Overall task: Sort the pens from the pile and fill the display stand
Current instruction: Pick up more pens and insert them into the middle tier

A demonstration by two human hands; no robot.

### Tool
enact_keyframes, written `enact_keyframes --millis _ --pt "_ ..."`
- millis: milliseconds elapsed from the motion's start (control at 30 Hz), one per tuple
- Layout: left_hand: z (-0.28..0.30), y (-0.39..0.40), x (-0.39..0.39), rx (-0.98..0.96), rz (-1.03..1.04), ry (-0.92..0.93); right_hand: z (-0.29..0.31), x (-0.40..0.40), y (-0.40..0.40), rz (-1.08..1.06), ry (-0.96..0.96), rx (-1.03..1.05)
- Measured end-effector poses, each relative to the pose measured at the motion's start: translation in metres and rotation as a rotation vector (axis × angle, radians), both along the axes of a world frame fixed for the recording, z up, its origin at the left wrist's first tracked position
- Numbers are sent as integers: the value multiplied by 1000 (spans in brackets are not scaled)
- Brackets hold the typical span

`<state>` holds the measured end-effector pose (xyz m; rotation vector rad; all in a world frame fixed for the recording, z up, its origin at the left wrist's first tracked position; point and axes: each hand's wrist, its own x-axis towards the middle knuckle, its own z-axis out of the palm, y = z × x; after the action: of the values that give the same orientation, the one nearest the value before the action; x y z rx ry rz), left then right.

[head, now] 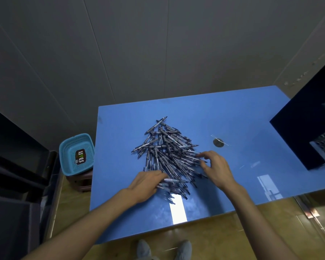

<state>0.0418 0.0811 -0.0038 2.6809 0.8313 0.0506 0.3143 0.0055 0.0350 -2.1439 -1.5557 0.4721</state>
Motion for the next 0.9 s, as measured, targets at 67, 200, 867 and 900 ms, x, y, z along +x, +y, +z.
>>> enact_keyframes --millis 67,200,867,900 --pt "-3 -1 12 39 -70 24 2 2 -2 -6 -4 -2" --pt "-8 4 19 173 -219 94 6 5 -6 -21 1 12" --pt "-6 1 34 160 -257 -79 11 14 -13 -42 -28 18" --pt "-4 1 34 137 -214 -124 12 15 -12 -43 -29 22"
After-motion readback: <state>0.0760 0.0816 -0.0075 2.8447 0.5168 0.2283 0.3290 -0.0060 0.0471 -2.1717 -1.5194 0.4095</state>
